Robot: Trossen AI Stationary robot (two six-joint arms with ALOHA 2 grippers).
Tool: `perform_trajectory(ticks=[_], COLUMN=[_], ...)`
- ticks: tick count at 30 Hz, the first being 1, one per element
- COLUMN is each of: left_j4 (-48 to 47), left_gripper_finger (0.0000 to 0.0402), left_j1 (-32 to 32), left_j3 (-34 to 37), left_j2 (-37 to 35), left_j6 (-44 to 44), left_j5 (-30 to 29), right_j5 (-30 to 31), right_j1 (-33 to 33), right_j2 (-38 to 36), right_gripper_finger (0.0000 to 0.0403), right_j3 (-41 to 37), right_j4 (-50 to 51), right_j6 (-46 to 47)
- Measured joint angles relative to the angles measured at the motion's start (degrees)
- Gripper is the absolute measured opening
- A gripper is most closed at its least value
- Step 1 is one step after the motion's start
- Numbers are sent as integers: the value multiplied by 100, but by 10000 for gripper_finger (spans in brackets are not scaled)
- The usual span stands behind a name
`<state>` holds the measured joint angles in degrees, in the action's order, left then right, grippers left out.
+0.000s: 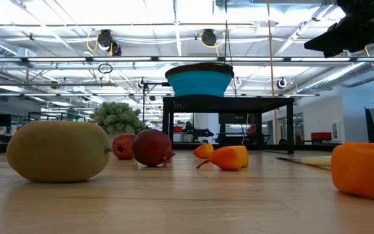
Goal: Pick & Place Fruit
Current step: Put the orange mango into the blue strainer bowl on the shelf
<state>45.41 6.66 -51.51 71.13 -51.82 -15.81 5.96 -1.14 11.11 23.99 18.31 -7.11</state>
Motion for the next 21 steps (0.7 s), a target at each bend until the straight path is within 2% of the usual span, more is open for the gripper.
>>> perform_trajectory(ticks=[3,6,12,15,21], left_j4=[-531,-1496,-3954,-4921,-5388], left_gripper_finger=[209,207,236,236,211], left_j1=[-35,-125,-431,-613,-1019], left_j3=[-39,-244,-1154,-1637,-2367], left_j2=[-1,1,19,124,480], left_j6=[137,381,963,1302,2391], left_j5=[-80,-80,-128,-255,-178], right_j5=[0,0,0,0,0], right_j1=[2,0,0,1,0], right_j2=[0,-2,0,0,-2], right_gripper_finger=[0,0,0,0,0], right_j3=[0,0,-1,-2,-2], right_j4=[-1,0,-2,-2,-2], right_j6=[0,0,2,2,2])
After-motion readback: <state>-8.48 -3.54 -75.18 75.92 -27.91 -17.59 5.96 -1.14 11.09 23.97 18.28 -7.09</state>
